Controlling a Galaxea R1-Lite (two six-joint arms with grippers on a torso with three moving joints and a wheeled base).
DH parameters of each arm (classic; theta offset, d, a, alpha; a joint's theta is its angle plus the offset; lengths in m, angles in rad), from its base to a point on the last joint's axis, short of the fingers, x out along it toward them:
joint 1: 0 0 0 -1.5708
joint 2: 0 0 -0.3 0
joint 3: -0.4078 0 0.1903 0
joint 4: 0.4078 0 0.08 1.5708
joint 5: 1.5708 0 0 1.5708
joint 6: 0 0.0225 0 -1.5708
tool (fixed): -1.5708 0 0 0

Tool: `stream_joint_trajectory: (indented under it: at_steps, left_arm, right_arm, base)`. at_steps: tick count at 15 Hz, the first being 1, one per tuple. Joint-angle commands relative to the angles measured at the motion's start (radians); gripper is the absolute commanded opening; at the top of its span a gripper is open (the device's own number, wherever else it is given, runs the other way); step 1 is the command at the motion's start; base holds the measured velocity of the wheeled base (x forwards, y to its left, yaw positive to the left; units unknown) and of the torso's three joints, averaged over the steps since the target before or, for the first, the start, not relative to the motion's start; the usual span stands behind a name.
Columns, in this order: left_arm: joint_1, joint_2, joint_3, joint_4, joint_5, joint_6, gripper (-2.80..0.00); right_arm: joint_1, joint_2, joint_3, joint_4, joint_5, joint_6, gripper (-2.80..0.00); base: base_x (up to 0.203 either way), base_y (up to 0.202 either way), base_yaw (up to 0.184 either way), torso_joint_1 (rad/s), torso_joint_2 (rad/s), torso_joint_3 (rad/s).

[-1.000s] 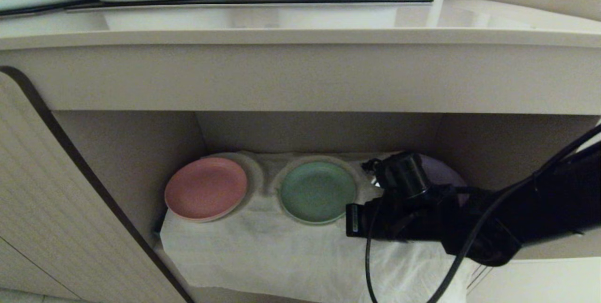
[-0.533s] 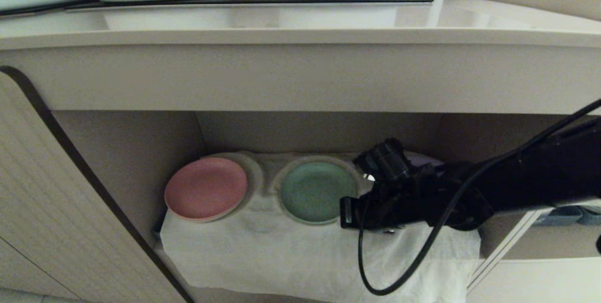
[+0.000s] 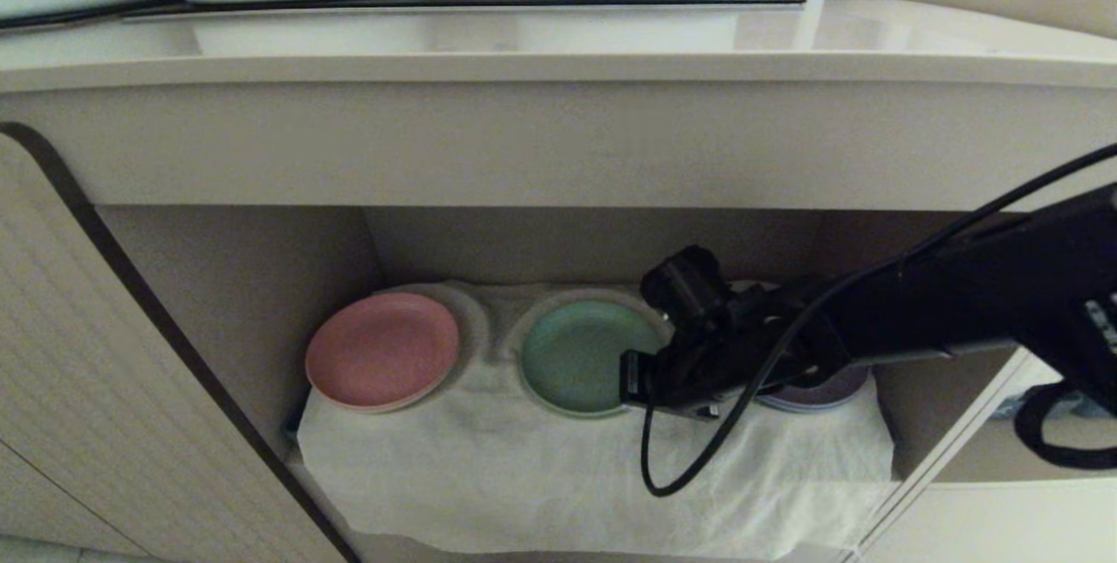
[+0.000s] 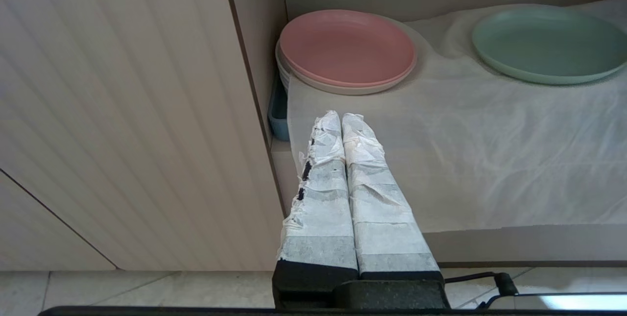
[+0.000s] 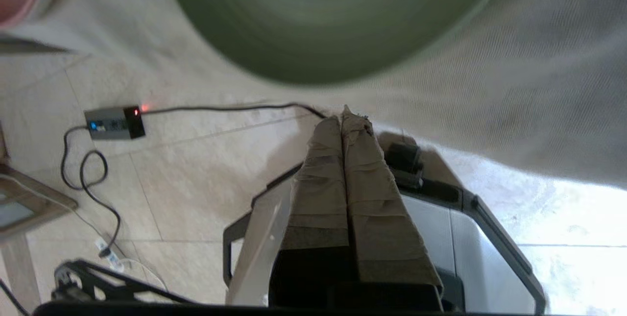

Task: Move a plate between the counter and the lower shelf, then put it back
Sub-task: Pick up the plate in the cupboard

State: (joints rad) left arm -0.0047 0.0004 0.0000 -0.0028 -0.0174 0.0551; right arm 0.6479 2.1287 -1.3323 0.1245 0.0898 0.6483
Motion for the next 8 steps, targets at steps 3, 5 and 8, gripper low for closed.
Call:
stream_joint_trajectory:
  at_steps: [3,5,8]
  left_arm:
    - [0.0,0.0,0.0,-0.002,-0.001,0.0,-2.8]
    - [0.0,0.001,0.0,0.0,-0.001,0.0,-2.8]
    - [0.0,0.0,0.0,-0.001,-0.001,0.0,-2.8]
  right_arm:
    - [-0.006,0.036,-0.007,-0.006,-0.01,0.008,-2.8]
    - [-0.007,0.059,-0.025,-0.009,-0.095,0.04,-2.8]
    - [-0.008,0.081,-0.069,-0.01,-0.136,0.101,-2.8]
  base:
    - [0.0,0.0,0.0,0.0,0.0,0.0]
    - [0.0,0.0,0.0,0.0,0.0,0.0]
    - [0.0,0.0,0.0,0.0,0.0,0.0]
